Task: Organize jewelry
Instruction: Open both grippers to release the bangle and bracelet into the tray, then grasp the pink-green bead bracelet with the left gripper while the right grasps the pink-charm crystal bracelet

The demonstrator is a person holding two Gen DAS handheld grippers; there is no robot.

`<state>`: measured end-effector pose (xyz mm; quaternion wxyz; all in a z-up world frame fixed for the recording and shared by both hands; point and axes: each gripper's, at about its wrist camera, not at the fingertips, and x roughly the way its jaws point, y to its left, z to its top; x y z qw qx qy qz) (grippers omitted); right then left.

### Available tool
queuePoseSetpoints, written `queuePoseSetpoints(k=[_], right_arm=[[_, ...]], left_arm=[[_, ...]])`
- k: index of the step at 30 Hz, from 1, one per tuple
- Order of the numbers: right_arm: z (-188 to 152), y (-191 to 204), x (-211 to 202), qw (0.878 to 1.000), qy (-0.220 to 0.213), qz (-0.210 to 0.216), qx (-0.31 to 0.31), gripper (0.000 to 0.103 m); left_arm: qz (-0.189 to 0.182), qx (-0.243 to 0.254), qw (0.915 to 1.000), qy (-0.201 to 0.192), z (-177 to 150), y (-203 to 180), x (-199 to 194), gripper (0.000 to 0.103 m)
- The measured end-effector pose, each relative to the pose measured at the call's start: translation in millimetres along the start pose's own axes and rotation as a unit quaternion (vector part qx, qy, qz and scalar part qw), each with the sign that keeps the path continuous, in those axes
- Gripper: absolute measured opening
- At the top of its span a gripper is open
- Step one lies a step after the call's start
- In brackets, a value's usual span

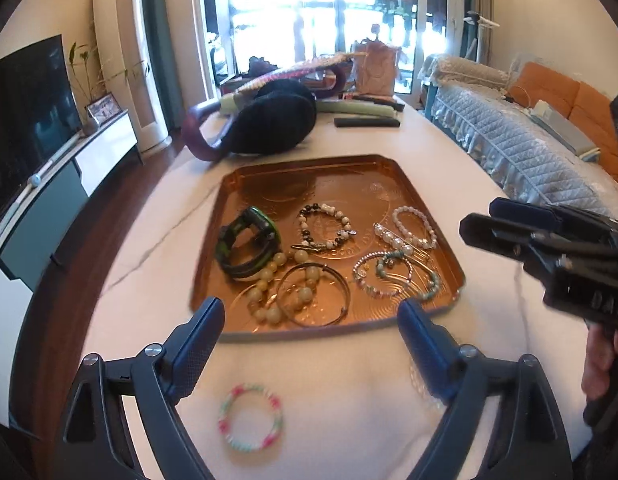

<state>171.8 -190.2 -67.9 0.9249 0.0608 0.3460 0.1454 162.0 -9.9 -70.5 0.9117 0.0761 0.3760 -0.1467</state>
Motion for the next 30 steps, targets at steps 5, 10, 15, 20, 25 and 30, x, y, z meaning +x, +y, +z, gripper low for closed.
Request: queuePoseSetpoints(k=[5, 10, 15, 20, 25, 30], right_arm=[[2, 5, -21, 1.000, 0.001, 0.021, 0.015, 0.052], [-6, 15, -43, 1.000, 0.000, 0.024, -0.005, 0.052], [-34, 20, -41, 0.999, 0.003, 0.019, -0.034, 0.051], [-57, 14, -11, 0.998, 0.054, 0.005, -0.035, 0.036], [-65, 18, 6, 0.996, 0.073, -0.005, -0.051, 0.035], [-75, 24, 19, 0.994, 0.096, -0.007, -0.060, 0.035]], left_arm=[[0.007, 0.001, 1.0000, -0.002, -7, 23, -35, 0.088], [0.029, -0.014, 0.9994, -0.006, -23, 61, -53, 0.088], [0.049, -0.019, 0.9983, 0.024, -50, 82, -27, 0.075], [0.014, -0.027, 0.9969, 0.073, -61, 81, -2, 0.059], [-0.026, -0.066, 0.9922, 0.102, -65, 82, 17, 0.045], [-0.016, -0.016, 0.9934, 0.112, -66, 64, 30, 0.026]])
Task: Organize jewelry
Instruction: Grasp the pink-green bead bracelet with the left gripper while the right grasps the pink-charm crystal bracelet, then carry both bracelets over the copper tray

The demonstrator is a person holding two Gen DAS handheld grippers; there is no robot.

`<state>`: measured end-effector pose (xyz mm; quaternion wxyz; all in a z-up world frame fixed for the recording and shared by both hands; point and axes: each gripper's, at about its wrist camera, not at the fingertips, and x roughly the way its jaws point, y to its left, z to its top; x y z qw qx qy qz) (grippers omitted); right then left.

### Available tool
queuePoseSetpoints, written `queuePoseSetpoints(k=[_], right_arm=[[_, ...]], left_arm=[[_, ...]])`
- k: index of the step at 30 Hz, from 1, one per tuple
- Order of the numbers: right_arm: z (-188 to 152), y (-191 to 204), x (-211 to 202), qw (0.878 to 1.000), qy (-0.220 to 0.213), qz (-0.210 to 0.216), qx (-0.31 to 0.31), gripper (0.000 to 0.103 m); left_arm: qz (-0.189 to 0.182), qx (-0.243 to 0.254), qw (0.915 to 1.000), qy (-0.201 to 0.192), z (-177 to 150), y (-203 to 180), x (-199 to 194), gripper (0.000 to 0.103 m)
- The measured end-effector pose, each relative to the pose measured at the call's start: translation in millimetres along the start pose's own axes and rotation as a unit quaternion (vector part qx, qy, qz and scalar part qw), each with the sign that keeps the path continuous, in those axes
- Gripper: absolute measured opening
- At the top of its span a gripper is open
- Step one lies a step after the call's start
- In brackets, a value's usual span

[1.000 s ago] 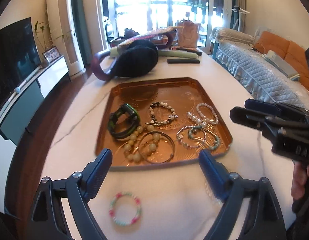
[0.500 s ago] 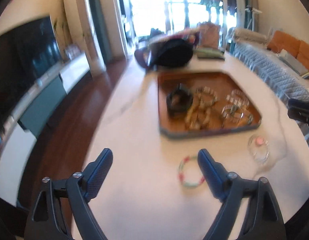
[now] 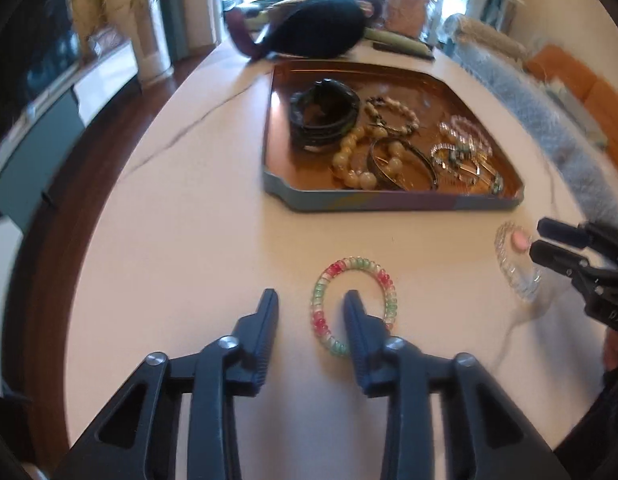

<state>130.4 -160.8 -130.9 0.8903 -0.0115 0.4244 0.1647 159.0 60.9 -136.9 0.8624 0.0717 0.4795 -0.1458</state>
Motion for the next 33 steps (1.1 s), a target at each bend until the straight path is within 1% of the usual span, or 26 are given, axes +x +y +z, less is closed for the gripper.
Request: queuePoseSetpoints(k=[1, 2, 3, 5, 7, 9, 11, 12, 14, 15, 16, 18, 21, 25, 31, 33], right_arm=[[-1, 1, 3, 1.000, 0.005, 0.003, -0.001, 0.035], [-1, 1, 7, 1.000, 0.010, 0.000, -0.004, 0.035], [-3, 3, 12, 1.000, 0.019, -0.006, -0.010, 0.035], [-4, 5, 16, 0.999, 0.015, -0.017, -0.025, 0.032], [-3, 7, 18, 0.999, 0.010, -0.028, -0.039, 0.024], [-2, 7, 20, 0.999, 0.009, -0.025, -0.041, 0.024], [-2, 6, 21, 0.999, 0.010, -0.027, -0.043, 0.022], [-1, 6, 20, 0.999, 0.009, -0.032, -0.043, 0.022], [-1, 3, 18, 0.999, 0.007, -0.026, -0.033, 0.021], [0, 3, 16, 0.999, 0.003, -0.028, -0.029, 0.017], [2, 2, 14, 0.999, -0.001, -0.031, -0.028, 0.017], [4, 1, 8, 0.999, -0.010, -0.032, -0.026, 0.017], [6, 0, 2, 0.999, -0.018, -0.031, -0.024, 0.017], [7, 0, -6, 0.999, -0.028, -0.030, -0.028, 0.017], [12, -3, -19, 0.998, -0.046, -0.022, -0.021, 0.017], [14, -4, -24, 0.998, -0.054, -0.020, -0.022, 0.017]], left_arm=[[-0.008, 0.011, 0.9999, -0.002, 0, -4, 1, 0.012], [-0.015, 0.015, 0.9998, -0.002, 0, -6, 1, 0.008], [-0.016, 0.017, 0.9997, -0.003, 1, -9, 2, 0.007], [-0.010, 0.022, 0.9997, -0.005, 0, -14, 3, 0.007], [-0.019, 0.018, 0.9997, -0.003, 0, -15, 3, 0.007], [-0.023, 0.018, 0.9996, -0.001, 0, -17, 1, 0.007], [-0.044, 0.022, 0.9988, -0.007, 1, -24, -4, 0.007], [-0.046, 0.024, 0.9986, -0.013, 1, -26, -8, 0.007], [-0.047, 0.032, 0.9979, -0.030, 3, -31, -16, 0.007], [-0.050, 0.035, 0.9976, -0.035, 4, -33, -20, 0.007], [-0.049, 0.037, 0.9974, -0.038, 4, -35, -23, 0.007], [-0.045, 0.039, 0.9974, -0.039, 4, -36, -26, 0.007], [-0.052, 0.042, 0.9969, -0.040, 3, -38, -30, 0.007], [-0.053, 0.052, 0.9955, -0.058, 2, -43, -40, 0.007], [-0.055, 0.050, 0.9950, -0.067, 3, -47, -46, 0.007], [-0.057, 0.041, 0.9951, -0.070, 6, -47, -47, 0.007]])
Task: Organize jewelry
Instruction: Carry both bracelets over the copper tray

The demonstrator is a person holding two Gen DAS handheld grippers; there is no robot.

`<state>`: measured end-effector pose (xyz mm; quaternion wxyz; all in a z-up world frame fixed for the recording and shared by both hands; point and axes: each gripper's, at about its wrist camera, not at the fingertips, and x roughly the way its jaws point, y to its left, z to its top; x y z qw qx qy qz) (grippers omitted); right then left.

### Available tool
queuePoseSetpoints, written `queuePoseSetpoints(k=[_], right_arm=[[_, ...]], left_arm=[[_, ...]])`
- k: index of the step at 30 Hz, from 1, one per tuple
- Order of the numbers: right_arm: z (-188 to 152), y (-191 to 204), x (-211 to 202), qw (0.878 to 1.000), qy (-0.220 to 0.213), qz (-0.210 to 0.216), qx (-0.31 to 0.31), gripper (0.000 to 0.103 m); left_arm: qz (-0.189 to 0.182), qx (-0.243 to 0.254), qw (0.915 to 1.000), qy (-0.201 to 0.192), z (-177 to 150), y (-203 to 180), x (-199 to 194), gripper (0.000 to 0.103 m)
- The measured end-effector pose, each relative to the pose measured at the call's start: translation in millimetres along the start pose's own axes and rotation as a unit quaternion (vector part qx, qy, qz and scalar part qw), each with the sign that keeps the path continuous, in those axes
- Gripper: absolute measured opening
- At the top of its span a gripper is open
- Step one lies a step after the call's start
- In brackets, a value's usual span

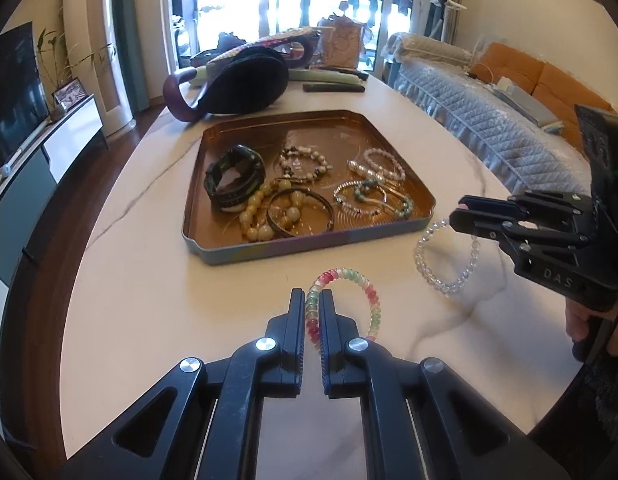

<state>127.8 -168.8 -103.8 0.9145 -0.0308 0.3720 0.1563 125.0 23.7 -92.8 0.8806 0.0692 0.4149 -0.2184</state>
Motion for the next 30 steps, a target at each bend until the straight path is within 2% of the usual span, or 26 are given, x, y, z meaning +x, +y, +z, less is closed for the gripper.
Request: queuePoseSetpoints(k=[10, 21, 30], right_arm=[[15, -1, -25, 0.999, -0.037, 0.012, 0.014, 0.017], [47, 9, -55, 0.996, -0.083, 0.021, -0.005, 0.017], [83, 1, -71, 0.993, -0.119, 0.027, 0.008, 0.017]], left_arm=[[-0.001, -0.039, 0.9986, -0.037, 18, -2, -16, 0.007], [0.000, -0.035, 0.9960, -0.082, 51, -9, -38, 0.007], [-0.009, -0.047, 0.9928, -0.110, 85, -6, -48, 0.007]])
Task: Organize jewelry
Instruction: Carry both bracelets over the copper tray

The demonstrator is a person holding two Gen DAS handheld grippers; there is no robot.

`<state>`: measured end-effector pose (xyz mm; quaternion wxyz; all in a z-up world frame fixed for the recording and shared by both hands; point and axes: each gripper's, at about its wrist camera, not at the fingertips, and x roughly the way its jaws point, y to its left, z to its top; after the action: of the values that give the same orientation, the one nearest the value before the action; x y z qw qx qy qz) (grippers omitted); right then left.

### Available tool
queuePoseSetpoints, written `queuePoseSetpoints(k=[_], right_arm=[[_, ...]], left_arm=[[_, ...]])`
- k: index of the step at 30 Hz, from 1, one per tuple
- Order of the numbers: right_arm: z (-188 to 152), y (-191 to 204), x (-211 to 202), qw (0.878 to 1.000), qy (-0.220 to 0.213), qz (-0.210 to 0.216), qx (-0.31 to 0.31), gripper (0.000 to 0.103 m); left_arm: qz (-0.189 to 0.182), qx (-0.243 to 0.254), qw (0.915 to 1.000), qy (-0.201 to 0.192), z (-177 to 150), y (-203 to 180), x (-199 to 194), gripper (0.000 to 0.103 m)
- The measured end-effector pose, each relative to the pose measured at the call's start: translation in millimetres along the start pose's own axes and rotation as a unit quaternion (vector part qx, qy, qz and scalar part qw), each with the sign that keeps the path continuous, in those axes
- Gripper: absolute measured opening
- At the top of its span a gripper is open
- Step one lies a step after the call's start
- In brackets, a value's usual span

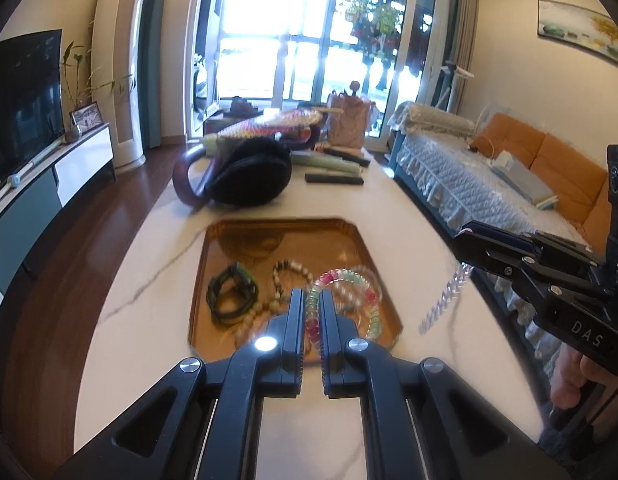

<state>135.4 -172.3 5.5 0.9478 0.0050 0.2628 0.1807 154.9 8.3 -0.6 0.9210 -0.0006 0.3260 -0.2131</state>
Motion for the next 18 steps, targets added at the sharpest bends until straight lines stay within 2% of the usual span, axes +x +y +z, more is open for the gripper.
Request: queuePoseSetpoints(k=[6, 10, 18], right_arm=[[28, 3, 3, 1.000, -0.027, 0.007, -0.002, 0.017], [37, 4, 17, 0.999, -0.034, 0.009, -0.005, 0.017], [31, -17, 78, 1.000, 0.003, -0.003, -0.006, 0.017]], left_arm=[[0.001, -0.003, 0.9997, -0.026, 29, 2, 4, 0.007], [0.003, -0.011, 0.9996, -0.027, 40, 6, 20, 0.007], [0.016, -0.028, 0.9995, 0.006, 44, 25, 88, 0.007]])
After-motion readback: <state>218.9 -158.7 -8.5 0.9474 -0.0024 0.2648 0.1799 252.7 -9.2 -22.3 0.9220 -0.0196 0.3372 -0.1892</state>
